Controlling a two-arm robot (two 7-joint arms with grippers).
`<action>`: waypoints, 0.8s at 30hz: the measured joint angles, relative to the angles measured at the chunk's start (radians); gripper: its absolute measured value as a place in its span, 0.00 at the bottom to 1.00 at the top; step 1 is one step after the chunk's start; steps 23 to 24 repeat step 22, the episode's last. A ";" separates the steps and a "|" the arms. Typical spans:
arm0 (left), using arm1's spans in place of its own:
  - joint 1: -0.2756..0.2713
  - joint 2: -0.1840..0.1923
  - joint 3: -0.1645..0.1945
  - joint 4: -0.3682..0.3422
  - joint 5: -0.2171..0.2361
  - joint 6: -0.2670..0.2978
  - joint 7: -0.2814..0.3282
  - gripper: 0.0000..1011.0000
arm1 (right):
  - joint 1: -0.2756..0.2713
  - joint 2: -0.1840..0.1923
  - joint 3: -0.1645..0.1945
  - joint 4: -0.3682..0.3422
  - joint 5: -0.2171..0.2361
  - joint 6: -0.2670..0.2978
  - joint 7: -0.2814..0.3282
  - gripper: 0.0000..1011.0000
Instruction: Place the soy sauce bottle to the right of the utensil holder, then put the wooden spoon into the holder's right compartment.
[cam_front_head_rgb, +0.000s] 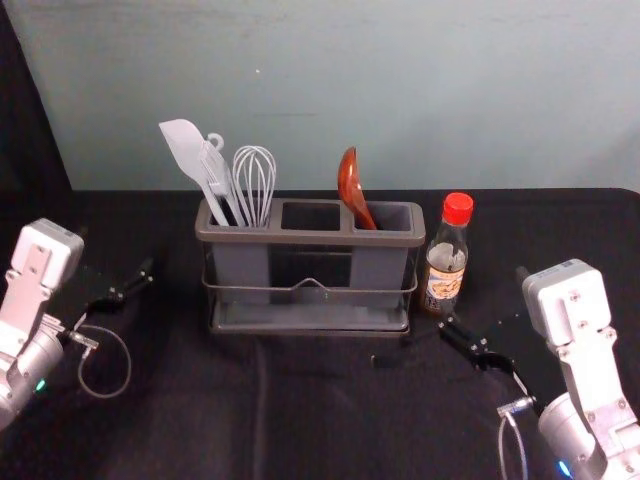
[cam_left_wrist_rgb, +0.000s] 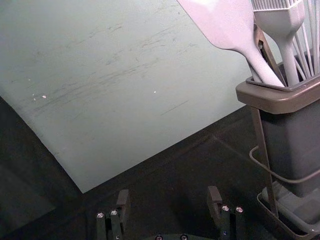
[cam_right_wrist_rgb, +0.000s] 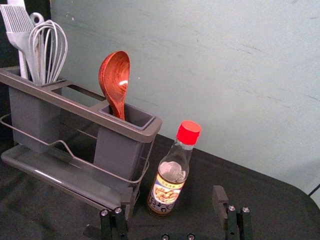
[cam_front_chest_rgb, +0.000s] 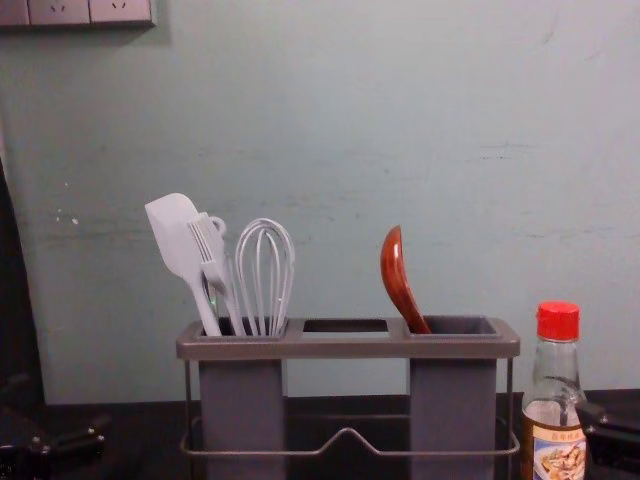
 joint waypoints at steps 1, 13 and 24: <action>0.000 0.000 0.000 0.000 0.000 0.000 0.000 1.00 | 0.000 0.000 0.000 0.000 0.000 0.000 0.000 0.99; 0.000 0.000 0.000 0.000 0.000 0.000 0.000 1.00 | 0.000 0.000 0.000 0.000 0.000 0.000 0.000 0.99; 0.000 0.000 0.000 0.000 0.000 0.000 0.000 1.00 | 0.000 0.000 0.000 0.000 0.000 0.000 0.000 0.99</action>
